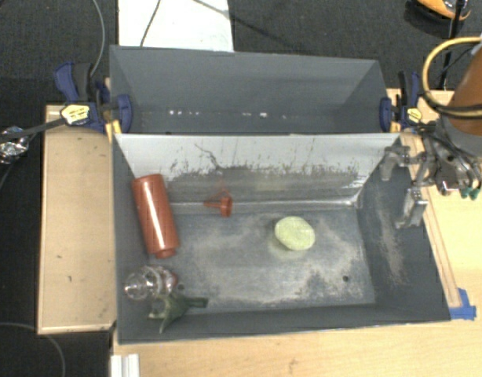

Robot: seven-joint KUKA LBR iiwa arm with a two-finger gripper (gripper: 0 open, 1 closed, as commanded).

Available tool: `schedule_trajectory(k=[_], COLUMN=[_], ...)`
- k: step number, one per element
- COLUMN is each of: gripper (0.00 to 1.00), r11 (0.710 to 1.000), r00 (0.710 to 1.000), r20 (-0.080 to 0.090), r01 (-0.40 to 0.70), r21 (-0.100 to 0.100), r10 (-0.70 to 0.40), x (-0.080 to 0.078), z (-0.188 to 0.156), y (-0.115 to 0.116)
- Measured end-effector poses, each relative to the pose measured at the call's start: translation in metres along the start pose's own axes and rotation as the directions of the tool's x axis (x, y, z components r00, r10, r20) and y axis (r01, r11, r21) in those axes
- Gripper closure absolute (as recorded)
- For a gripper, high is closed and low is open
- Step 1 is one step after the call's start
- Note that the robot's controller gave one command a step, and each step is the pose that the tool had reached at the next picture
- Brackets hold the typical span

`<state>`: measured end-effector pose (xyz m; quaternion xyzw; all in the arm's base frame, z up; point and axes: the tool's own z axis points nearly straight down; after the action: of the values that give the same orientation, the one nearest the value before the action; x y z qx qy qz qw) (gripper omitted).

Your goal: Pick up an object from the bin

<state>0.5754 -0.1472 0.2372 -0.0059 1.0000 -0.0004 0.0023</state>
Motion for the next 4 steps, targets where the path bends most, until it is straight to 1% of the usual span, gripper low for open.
schedule_trajectory(k=[1,2,3,4], gripper=[0.00,0.00,0.00,0.00], r11=[1.000,1.000,0.999,0.990], r00=[1.000,1.000,0.999,0.990], r20=[0.000,0.009,0.005,0.013], r01=[0.000,-0.027,-0.050,-0.141], r21=[0.000,0.001,-0.001,0.000], r10=[0.000,0.027,0.050,0.141], x=[0.000,-0.007,-0.010,-0.010], z=[0.000,0.053,0.104,0.159], y=[0.000,0.029,0.041,0.060])
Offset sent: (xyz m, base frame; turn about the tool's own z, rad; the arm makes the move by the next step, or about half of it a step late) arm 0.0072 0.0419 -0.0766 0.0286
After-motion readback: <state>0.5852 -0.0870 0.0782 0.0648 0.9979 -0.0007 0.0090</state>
